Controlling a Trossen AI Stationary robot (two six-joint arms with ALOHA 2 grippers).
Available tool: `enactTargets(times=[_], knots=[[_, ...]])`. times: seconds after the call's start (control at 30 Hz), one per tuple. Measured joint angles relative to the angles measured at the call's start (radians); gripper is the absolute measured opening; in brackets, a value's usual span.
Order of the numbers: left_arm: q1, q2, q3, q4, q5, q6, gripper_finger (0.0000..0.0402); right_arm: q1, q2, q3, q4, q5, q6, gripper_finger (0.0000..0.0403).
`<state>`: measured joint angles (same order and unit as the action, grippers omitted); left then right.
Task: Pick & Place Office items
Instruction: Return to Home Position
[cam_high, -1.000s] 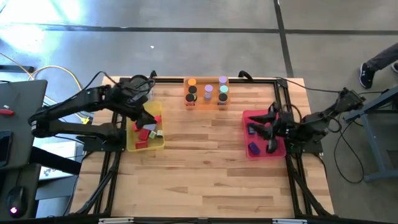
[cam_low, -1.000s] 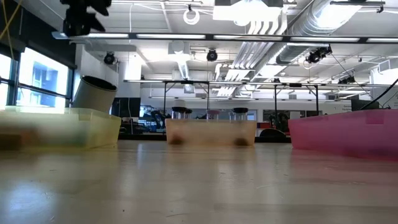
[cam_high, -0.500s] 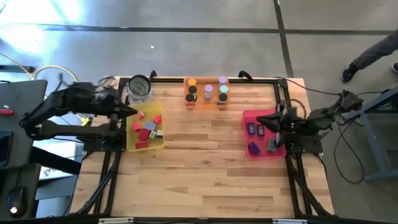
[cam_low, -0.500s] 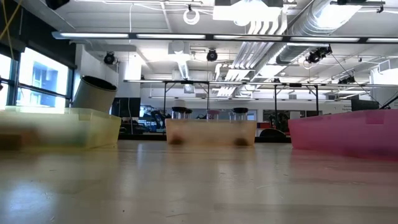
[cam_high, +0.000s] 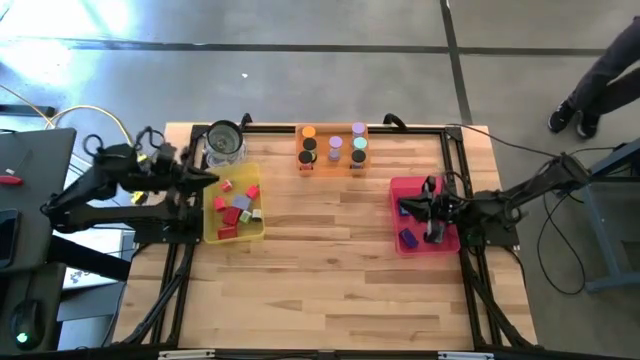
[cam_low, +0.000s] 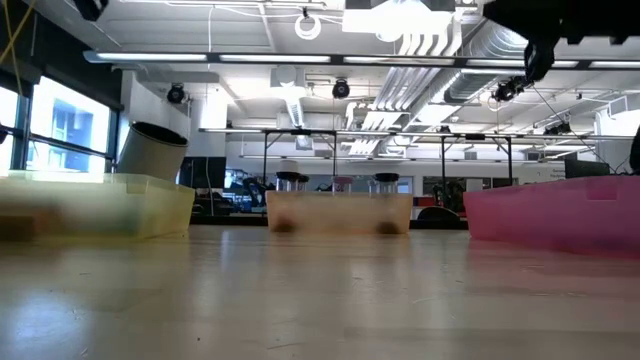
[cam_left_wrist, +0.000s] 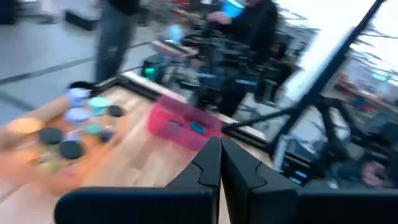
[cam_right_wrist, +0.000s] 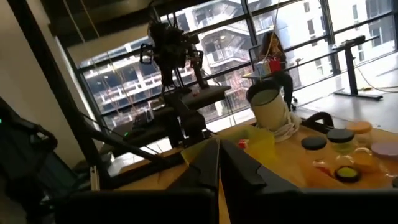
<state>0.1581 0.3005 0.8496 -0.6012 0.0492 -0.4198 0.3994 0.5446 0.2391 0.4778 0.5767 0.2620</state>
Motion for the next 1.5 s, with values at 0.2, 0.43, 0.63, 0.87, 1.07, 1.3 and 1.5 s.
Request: enactTargets(times=[0.2,0.43,0.63,0.87,1.07,1.3,1.5], knots=[[0.000,-0.010,-0.195,0.250,0.192,0.010,0.0000,-0.017,0.001,-0.099,0.161,0.025,-0.022,0.0002],[0.000,-0.006,-0.360,0.382,0.272,0.000,0.0000,-0.016,0.001,-0.140,0.161,0.019,-0.048,0.0002],[0.000,-0.007,-0.472,0.495,0.395,-0.056,0.0000,-0.016,0.001,-0.207,0.158,0.035,0.022,0.0002],[0.000,-0.007,-0.553,0.541,0.392,-0.056,0.0000,-0.016,0.002,-0.230,0.070,0.052,0.173,0.0002],[-0.014,-0.006,-0.628,0.676,0.391,-0.074,0.0000,-0.016,0.002,-0.230,0.054,0.107,0.191,0.0002],[-0.026,-0.006,-0.674,0.716,0.356,-0.063,0.0000,-0.016,0.003,-0.231,0.042,0.213,0.224,0.0002],[-0.026,-0.006,-0.713,0.727,0.330,-0.052,0.0000,-0.016,0.003,-0.231,0.005,0.207,0.224,0.0002]])
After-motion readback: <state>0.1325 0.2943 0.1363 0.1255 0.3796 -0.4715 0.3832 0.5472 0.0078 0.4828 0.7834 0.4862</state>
